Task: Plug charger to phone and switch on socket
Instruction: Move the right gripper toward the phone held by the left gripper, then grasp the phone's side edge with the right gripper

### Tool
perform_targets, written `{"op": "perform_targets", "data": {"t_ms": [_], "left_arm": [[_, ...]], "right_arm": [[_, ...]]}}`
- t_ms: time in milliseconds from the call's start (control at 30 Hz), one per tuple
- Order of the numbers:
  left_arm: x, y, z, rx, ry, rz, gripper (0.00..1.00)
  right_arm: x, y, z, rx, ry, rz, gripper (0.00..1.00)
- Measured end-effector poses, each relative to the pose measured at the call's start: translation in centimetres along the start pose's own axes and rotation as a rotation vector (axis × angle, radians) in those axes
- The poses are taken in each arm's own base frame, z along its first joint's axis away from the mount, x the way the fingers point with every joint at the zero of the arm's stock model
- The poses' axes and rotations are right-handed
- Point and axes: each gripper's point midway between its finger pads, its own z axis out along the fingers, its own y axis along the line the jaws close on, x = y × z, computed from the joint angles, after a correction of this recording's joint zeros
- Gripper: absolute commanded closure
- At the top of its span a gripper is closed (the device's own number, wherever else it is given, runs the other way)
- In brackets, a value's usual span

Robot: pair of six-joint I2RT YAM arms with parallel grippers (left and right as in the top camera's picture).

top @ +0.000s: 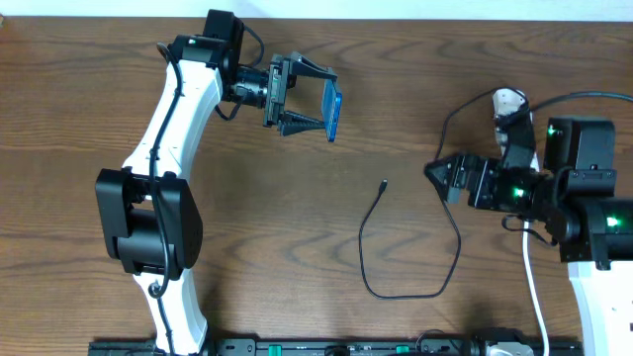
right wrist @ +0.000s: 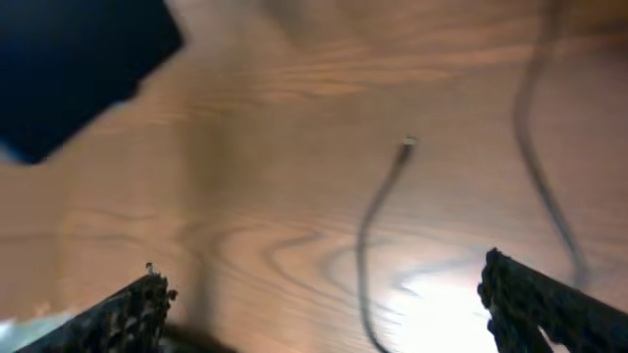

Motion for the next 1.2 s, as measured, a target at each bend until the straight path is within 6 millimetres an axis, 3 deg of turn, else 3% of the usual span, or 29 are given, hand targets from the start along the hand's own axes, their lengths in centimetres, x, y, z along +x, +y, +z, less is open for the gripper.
{"op": "perform_targets", "data": {"t_ms": [133, 333, 567, 667, 833, 1000, 1200], "left_arm": [[0.0, 0.0, 0.0, 0.0, 0.0, -0.001, 0.23], [0.0, 0.0, 0.0, 0.0, 0.0, 0.0, 0.23], [0.0, 0.0, 0.0, 0.0, 0.0, 0.0, 0.23], [0.0, 0.0, 0.0, 0.0, 0.0, -0.001, 0.23], [0.0, 0.0, 0.0, 0.0, 0.0, -0.001, 0.23], [0.0, 0.0, 0.0, 0.0, 0.0, -0.001, 0.23], [0.0, 0.0, 0.0, 0.0, 0.0, 0.0, 0.23]], "right_arm": [[0.5, 3.0, 0.6, -0.07, 0.021, -0.052, 0.01], [2.6, 6.2, 1.9, 0.051, 0.099, -0.125, 0.01], [0.2, 10.6, 3.0, 0.202, 0.079, -0.235, 0.01], [-1.1, 13.2, 4.7, 0.221, 0.047, -0.283, 0.02], [-2.4, 15.5, 7.0, 0.272, -0.027, -0.303, 0.02], [-3.0, 15.6, 8.5, 0.34, -0.09, -0.276, 0.05], [-4.1, 15.3, 9.8, 0.382, -0.15, -0.229, 0.18]]}}
